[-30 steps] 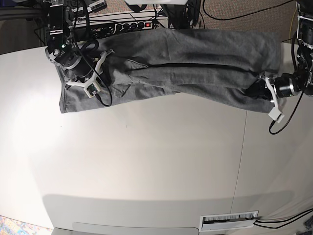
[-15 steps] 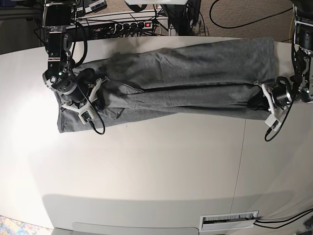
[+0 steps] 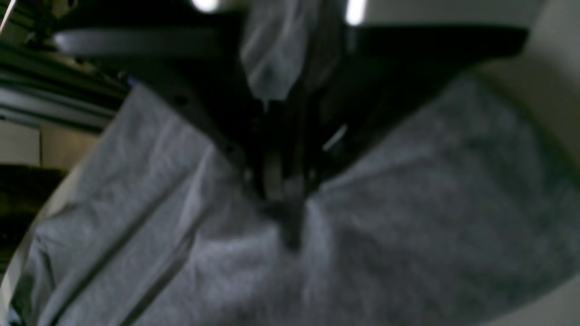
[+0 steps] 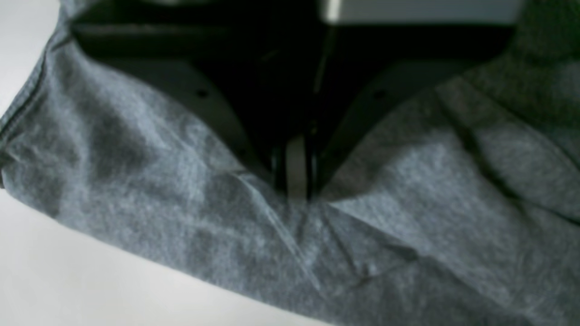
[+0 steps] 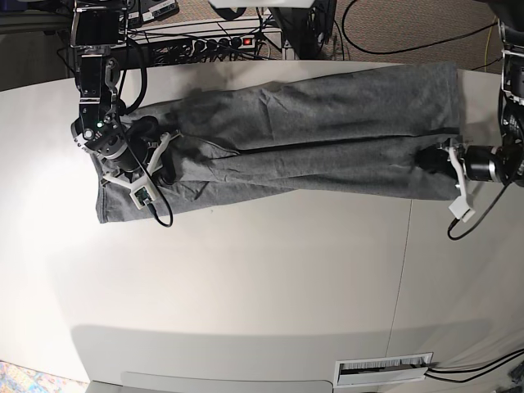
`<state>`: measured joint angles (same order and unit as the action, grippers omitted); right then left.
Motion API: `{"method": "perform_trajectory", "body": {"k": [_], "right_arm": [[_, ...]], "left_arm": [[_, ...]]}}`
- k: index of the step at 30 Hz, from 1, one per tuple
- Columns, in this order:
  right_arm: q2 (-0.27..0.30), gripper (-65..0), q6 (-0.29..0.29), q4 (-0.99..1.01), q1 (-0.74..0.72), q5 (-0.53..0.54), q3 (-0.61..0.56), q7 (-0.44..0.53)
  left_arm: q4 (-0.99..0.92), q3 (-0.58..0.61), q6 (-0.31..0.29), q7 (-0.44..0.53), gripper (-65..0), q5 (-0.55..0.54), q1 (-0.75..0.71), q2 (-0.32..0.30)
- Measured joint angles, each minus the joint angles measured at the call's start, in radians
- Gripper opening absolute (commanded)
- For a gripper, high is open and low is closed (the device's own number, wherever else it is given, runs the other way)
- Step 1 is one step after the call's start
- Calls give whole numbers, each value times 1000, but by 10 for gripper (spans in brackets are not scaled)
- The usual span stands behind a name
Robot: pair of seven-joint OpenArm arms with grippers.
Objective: Fold the T-shirt properly
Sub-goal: 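Hold both ends of the strip and smooth it along the table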
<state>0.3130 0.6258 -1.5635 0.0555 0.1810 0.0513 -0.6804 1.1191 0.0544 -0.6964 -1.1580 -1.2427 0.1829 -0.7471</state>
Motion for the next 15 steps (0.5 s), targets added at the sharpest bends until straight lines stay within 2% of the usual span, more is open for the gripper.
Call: {"method": "perform_trajectory", "body": {"k": [9,11,15], "right_arm": [[0,-650,0,0,0,0,0,0],[0,-650,0,0,0,0,0,0],[0,-650,0,0,0,0,0,0]], "left_arm": [[0,-63,0,-46,-515,-64,-43,-111],[0,-93,0,-46,-469,-64,-71,-127],[0,-148,0,-46,-325,-64,-136,-131]]}}
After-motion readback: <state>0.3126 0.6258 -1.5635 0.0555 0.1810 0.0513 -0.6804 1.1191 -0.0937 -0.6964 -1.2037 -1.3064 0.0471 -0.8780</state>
